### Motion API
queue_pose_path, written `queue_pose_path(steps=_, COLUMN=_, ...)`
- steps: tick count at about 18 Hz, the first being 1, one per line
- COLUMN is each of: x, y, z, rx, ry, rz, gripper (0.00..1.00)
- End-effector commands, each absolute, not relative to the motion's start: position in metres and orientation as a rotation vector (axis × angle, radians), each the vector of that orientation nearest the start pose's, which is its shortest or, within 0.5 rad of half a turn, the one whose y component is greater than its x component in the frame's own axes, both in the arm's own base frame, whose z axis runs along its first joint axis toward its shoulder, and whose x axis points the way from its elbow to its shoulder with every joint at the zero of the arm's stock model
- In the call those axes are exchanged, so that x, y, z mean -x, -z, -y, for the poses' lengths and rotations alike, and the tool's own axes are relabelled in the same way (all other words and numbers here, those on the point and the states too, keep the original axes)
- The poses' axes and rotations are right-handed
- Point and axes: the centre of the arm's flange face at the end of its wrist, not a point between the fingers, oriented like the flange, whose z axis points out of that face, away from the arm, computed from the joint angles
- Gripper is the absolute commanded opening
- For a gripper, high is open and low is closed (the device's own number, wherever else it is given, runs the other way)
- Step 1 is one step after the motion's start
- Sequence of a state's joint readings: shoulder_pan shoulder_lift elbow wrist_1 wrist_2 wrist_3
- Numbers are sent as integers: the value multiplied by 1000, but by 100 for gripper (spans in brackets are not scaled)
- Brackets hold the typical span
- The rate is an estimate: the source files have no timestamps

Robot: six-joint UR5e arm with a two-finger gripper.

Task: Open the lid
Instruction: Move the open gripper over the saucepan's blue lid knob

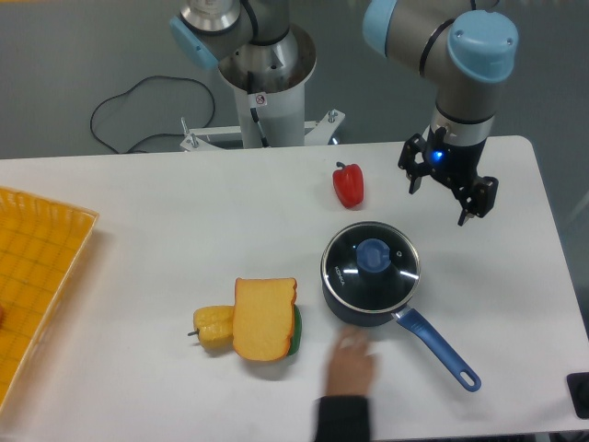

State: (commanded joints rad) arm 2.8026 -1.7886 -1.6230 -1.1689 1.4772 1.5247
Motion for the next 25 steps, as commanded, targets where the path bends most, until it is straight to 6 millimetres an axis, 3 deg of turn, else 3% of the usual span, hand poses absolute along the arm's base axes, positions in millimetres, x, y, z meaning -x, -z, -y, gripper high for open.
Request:
queue_pose_path(steps=6, x=501, y=-388, z=-328, rx=2980, ry=-165, rz=-454, gripper=100)
queue_pose_path(steps=12, x=491, y=-364, z=-326, rx=2930, ry=-67, rz=-370, gripper=100)
queue_pose_path(steps=15, x=494, y=-377, z=-326, rx=2925, ry=-87, rz=-231, gripper=100)
queue_pose_path(steps=17, x=495, y=-387, z=-332, rx=2910, ry=-91, rz=-163, gripper=100)
queue_pose_path(steps=21, x=473, y=-377, z=-354, rx=2945, ry=-3, rz=-42, gripper=100)
queue_pose_path(steps=25, x=465, y=-362, z=-372, rx=3026, ry=5, rz=151, gripper=100)
